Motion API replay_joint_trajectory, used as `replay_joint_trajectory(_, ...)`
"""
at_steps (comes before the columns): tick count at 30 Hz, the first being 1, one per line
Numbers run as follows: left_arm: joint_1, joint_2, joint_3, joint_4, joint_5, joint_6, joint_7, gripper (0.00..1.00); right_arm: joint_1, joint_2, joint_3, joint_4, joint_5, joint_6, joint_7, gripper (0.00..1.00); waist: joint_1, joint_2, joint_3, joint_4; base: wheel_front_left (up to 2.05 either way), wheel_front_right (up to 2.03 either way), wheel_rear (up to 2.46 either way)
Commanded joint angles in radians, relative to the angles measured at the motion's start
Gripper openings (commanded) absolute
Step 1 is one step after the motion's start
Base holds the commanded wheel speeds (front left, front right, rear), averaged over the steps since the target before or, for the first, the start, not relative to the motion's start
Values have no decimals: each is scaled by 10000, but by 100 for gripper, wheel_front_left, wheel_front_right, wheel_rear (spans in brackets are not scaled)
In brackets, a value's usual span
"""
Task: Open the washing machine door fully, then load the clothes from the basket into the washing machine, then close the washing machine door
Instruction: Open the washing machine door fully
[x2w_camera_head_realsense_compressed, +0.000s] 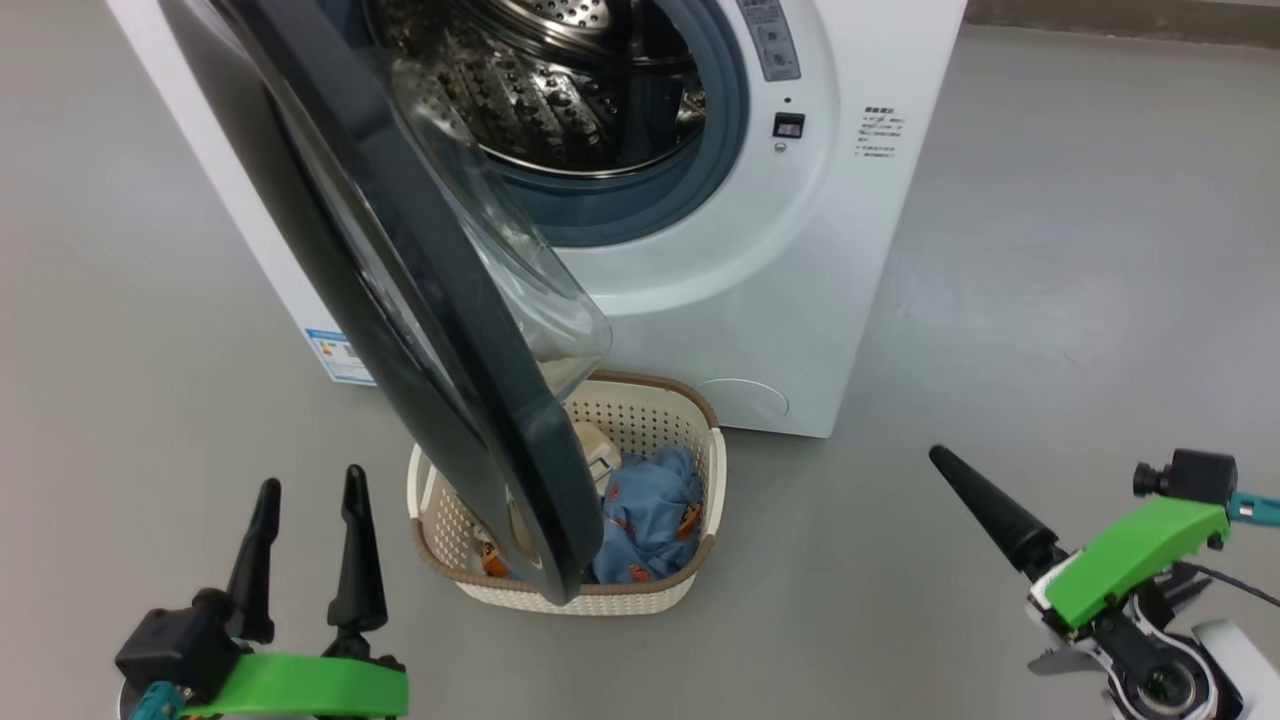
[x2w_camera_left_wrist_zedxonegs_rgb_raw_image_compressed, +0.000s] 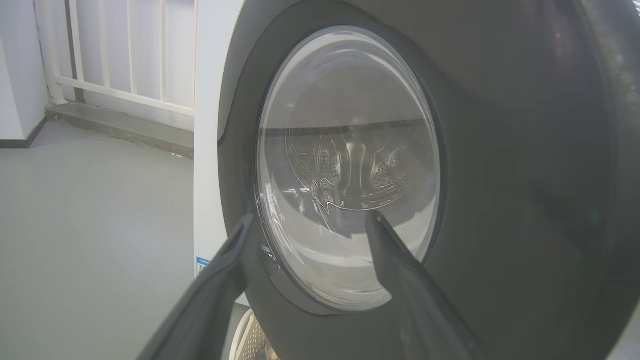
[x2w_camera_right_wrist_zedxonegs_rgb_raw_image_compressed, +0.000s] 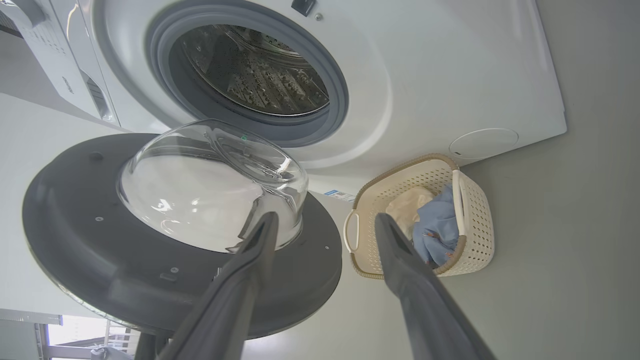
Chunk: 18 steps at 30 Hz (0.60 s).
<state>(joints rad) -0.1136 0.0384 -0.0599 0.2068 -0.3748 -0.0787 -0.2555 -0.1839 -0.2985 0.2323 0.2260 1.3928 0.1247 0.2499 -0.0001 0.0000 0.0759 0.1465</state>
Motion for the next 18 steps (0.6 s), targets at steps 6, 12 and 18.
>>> replay_joint_trajectory(6, -33, 118, 467, -213, 158, -33, -63, 100, 354, -705, 750, -269, -513, 60, -1453, 100, 1, 0, -9, -196, 0, 0, 0)
replay_joint_trajectory(12, -18, 118, 531, -167, 209, -55, -63, 100, 511, -1187, 1572, -96, -1270, 60, -3375, 100, 1, 0, -58, -266, 0, 0, 0)
replay_joint_trajectory(18, 69, 118, 617, -127, 251, -82, -63, 100, 487, -1299, 2046, 478, -1863, 60, -4957, 100, 1, 0, -202, -316, 0, 0, 0)
